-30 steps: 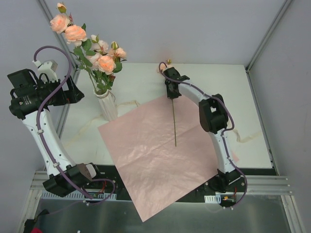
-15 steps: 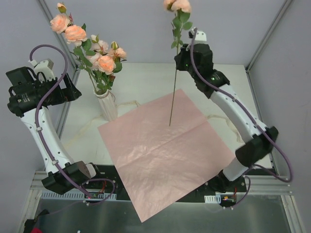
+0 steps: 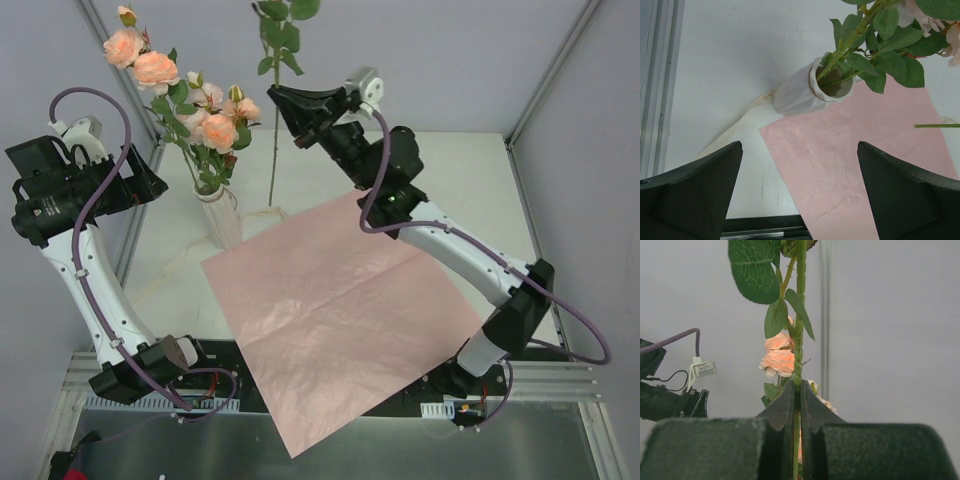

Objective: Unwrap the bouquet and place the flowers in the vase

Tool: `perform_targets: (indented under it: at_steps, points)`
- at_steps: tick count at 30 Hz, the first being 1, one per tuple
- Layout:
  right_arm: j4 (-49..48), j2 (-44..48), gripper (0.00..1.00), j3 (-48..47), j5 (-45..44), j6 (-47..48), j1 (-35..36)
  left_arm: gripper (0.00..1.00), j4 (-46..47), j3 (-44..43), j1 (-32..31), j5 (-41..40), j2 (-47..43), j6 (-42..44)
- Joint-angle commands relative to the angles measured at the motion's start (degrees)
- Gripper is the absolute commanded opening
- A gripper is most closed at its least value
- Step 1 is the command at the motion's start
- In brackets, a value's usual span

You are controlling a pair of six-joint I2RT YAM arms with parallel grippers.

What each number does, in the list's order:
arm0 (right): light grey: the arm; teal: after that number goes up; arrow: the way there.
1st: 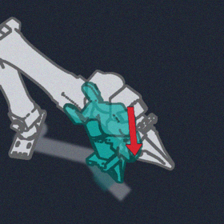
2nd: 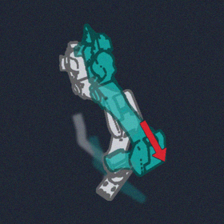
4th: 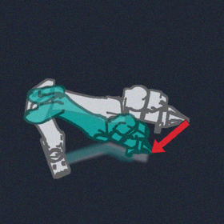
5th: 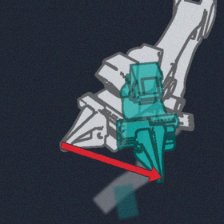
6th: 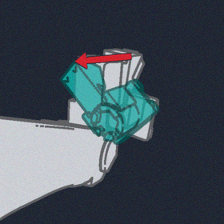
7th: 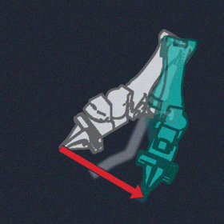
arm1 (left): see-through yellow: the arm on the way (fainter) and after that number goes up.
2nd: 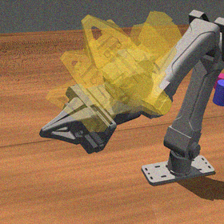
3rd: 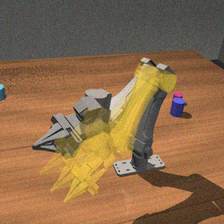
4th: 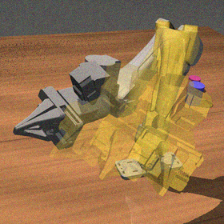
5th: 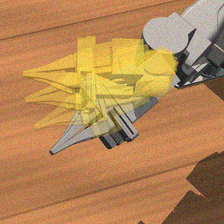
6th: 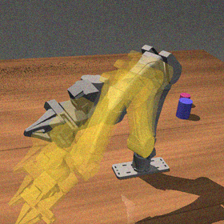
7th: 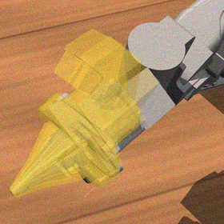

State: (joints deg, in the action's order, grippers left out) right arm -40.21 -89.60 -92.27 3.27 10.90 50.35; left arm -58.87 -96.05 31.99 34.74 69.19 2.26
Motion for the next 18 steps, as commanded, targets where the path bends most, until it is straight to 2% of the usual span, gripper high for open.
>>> perform_targets:
  at_steps: [1,10,18]
  points:
    - [-12.44,-7.49,0.01,-9.14,8.42,0.09,2.21,0.99,1.30,-1.68,0.53,1.91,-1.69,-1.65]
    - [-19.38,-19.54,0.01,-21.27,13.34,-2.72,5.11,0.99,2.97,0.25,0.53,0.77,-2.83,0.29]
    - [-19.82,-25.26,0.01,-27.52,14.84,-2.28,5.20,0.99,3.32,0.60,0.53,1.56,-1.78,0.90]
